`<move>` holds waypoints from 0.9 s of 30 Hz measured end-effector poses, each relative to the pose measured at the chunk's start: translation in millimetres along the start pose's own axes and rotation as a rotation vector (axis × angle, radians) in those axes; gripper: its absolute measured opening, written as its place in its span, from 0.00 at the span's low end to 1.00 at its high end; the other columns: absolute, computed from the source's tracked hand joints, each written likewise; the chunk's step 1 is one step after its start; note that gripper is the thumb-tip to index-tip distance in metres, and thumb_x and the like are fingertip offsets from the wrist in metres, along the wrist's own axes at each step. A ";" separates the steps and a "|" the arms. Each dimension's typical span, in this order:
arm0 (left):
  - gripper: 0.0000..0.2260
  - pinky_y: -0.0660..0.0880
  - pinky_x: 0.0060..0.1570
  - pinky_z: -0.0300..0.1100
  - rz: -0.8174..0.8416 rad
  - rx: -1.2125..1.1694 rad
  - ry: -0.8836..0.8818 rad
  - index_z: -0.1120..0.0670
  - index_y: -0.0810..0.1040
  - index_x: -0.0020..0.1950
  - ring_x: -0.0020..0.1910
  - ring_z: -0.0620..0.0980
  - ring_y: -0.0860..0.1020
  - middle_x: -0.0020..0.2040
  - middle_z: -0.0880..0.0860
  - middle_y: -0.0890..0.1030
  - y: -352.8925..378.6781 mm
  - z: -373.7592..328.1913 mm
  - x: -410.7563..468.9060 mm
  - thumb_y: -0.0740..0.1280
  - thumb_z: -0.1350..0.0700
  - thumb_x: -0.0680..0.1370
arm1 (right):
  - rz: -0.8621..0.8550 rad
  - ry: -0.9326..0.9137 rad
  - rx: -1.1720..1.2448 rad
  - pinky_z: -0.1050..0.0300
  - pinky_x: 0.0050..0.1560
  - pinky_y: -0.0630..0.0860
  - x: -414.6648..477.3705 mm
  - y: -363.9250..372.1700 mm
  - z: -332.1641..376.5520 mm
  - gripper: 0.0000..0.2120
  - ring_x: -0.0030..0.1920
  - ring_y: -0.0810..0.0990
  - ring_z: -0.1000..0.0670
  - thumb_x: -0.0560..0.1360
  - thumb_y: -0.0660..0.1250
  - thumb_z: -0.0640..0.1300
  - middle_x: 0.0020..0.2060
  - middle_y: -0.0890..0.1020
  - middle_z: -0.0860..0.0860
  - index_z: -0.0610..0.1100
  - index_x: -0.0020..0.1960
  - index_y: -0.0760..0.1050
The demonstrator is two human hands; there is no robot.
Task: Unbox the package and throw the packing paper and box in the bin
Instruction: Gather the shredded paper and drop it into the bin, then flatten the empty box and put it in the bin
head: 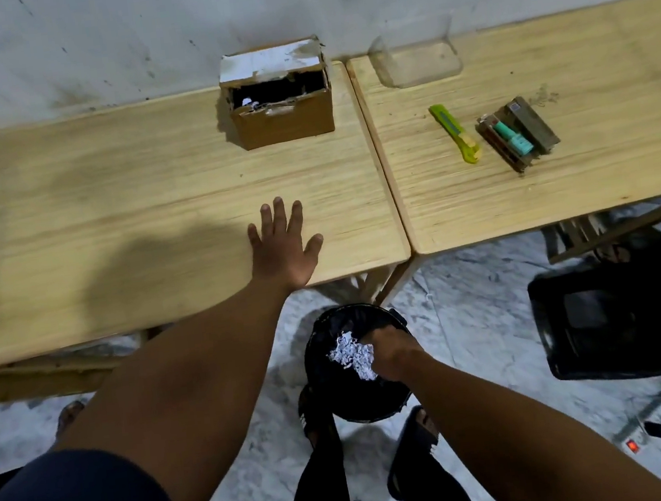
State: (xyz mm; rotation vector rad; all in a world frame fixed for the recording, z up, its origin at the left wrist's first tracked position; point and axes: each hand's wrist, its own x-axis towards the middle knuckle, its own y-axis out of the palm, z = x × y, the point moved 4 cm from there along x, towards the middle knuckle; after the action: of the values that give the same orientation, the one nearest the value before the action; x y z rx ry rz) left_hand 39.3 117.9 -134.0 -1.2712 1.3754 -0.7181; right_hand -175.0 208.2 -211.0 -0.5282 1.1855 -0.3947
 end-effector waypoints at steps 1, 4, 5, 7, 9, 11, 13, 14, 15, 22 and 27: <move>0.32 0.40 0.75 0.60 0.008 -0.009 0.007 0.49 0.43 0.81 0.79 0.57 0.37 0.81 0.55 0.39 -1.6 0.7 -0.2 0.49 0.37 0.82 | -0.009 -0.013 -0.018 0.49 0.60 0.77 -2.8 -5.4 -0.5 0.25 0.62 0.77 0.41 0.75 0.66 0.40 0.65 0.76 0.43 0.50 0.71 0.72; 0.31 0.42 0.75 0.58 0.033 -0.039 0.009 0.48 0.46 0.81 0.79 0.56 0.39 0.81 0.54 0.42 -6.3 3.5 -0.6 0.53 0.39 0.82 | -0.113 -0.127 -0.026 0.50 0.54 0.79 -15.1 -33.4 1.3 0.21 0.56 0.80 0.41 0.73 0.64 0.41 0.59 0.81 0.44 0.50 0.66 0.76; 0.31 0.44 0.75 0.58 0.040 -0.047 0.009 0.49 0.48 0.81 0.79 0.56 0.41 0.81 0.54 0.43 -9.9 5.0 0.1 0.54 0.40 0.82 | -0.161 -0.184 -0.013 0.52 0.52 0.79 -20.3 -46.3 3.9 0.20 0.54 0.81 0.41 0.73 0.64 0.41 0.56 0.83 0.44 0.50 0.65 0.78; 0.29 0.51 0.75 0.55 0.033 -0.088 0.011 0.49 0.56 0.79 0.80 0.54 0.48 0.81 0.53 0.51 -20.8 8.0 3.3 0.58 0.42 0.81 | -0.268 -0.284 0.002 0.54 0.48 0.78 -30.0 -74.1 9.5 0.18 0.49 0.82 0.41 0.74 0.63 0.42 0.51 0.85 0.44 0.50 0.61 0.80; 0.25 0.59 0.73 0.51 0.000 -0.189 -0.012 0.49 0.65 0.76 0.77 0.53 0.58 0.78 0.52 0.62 -38.4 13.4 5.1 0.62 0.45 0.80 | -0.401 -0.356 0.018 0.55 0.43 0.79 -38.3 -104.8 17.9 0.16 0.42 0.83 0.43 0.73 0.62 0.46 0.44 0.86 0.45 0.52 0.58 0.80; 0.22 0.67 0.68 0.48 -0.033 -0.305 -0.090 0.49 0.71 0.72 0.71 0.54 0.69 0.72 0.52 0.72 -58.3 24.8 11.2 0.64 0.46 0.79 | -0.563 -0.423 0.045 0.60 0.39 0.78 -43.8 -138.2 27.9 0.14 0.36 0.83 0.48 0.73 0.63 0.48 0.40 0.87 0.50 0.53 0.56 0.81; 0.20 0.71 0.65 0.48 -0.067 -0.371 -0.205 0.49 0.74 0.68 0.66 0.55 0.74 0.67 0.52 0.77 -78.5 40.2 21.8 0.62 0.45 0.78 | -0.715 -0.476 0.106 0.63 0.38 0.75 -47.3 -174.2 38.4 0.12 0.36 0.82 0.53 0.73 0.66 0.46 0.42 0.87 0.53 0.52 0.54 0.83; 0.19 0.71 0.64 0.47 -0.071 -0.389 -0.269 0.50 0.76 0.65 0.65 0.56 0.74 0.67 0.52 0.77 -90.0 47.9 29.2 0.60 0.44 0.77 | -0.775 -0.485 0.134 0.62 0.38 0.75 -50.1 -194.2 45.5 0.11 0.36 0.81 0.54 0.73 0.67 0.45 0.43 0.86 0.54 0.51 0.54 0.83; 0.19 0.70 0.63 0.46 -0.072 -0.416 -0.329 0.51 0.77 0.64 0.65 0.56 0.74 0.66 0.52 0.78 -102.4 54.1 37.0 0.58 0.45 0.78 | -0.831 -0.484 0.164 0.61 0.39 0.76 -49.1 -213.6 50.5 0.11 0.36 0.81 0.54 0.73 0.68 0.44 0.43 0.86 0.55 0.50 0.54 0.83; 0.21 0.76 0.59 0.55 -0.086 -0.880 -0.584 0.62 0.78 0.62 0.61 0.65 0.77 0.62 0.64 0.79 -161.0 72.8 89.5 0.58 0.47 0.81 | -0.985 -0.330 0.674 0.52 0.50 0.79 -6.3 -326.7 74.9 0.13 0.47 0.81 0.55 0.76 0.66 0.55 0.51 0.82 0.55 0.53 0.59 0.79; 0.16 0.71 0.40 0.45 -0.154 -1.105 -0.646 0.50 0.78 0.47 0.40 0.56 0.74 0.46 0.54 0.80 -176.6 63.7 117.0 0.59 0.40 0.76 | -0.852 -0.284 0.839 0.57 0.53 0.73 36.6 -374.3 90.9 0.26 0.55 0.79 0.49 0.73 0.68 0.63 0.59 0.79 0.51 0.53 0.67 0.73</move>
State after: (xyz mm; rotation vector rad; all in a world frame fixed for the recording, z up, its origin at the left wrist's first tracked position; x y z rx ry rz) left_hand 168.7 -21.6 -21.1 -2.2125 1.1037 0.4725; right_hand -83.2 -100.3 3.8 -0.3008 0.3852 -1.4159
